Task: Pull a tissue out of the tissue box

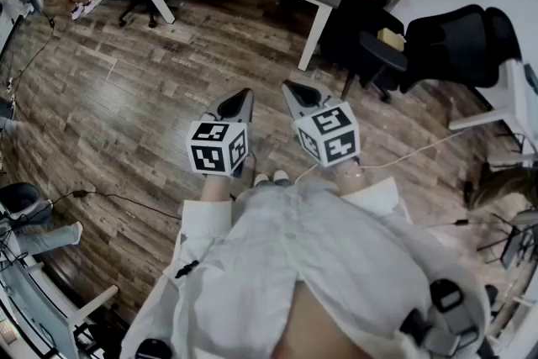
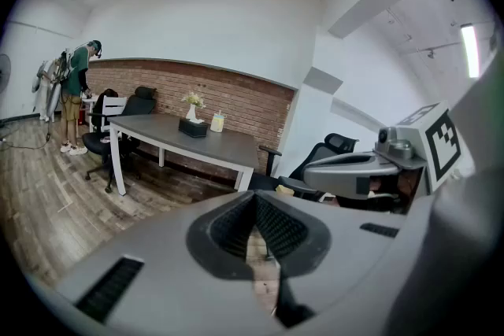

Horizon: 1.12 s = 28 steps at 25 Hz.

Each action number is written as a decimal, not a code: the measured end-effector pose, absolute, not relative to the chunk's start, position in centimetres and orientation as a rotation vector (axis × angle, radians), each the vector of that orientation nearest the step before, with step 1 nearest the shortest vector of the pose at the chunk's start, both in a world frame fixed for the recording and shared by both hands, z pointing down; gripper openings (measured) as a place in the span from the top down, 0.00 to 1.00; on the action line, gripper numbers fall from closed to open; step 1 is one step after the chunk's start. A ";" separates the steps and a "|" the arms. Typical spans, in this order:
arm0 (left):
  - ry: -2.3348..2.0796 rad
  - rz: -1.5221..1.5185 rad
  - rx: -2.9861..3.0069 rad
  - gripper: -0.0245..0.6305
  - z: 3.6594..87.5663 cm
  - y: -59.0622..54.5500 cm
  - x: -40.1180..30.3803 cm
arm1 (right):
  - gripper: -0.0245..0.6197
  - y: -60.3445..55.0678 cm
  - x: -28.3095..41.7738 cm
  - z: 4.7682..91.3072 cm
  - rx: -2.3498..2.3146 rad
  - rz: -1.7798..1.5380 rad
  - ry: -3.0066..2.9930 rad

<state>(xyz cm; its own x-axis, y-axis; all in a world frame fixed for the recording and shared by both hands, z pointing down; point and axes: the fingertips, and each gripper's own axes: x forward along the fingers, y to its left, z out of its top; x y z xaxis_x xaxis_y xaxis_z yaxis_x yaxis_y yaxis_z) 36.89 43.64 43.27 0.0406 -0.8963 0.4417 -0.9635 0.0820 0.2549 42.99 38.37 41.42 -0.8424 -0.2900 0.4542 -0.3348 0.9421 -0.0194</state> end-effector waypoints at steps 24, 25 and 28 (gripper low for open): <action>-1.872 0.180 1.989 0.96 42.1 41.6 39.2 | 0.96 38.3 43.5 41.2 0.330 0.233 -2.729; -1.875 0.172 1.993 0.96 42.0 41.2 39.5 | 0.96 37.9 43.7 41.2 0.323 0.246 -2.741; -1.895 0.156 1.978 0.96 42.0 40.4 40.2 | 0.96 36.8 44.5 41.4 0.331 0.274 -2.754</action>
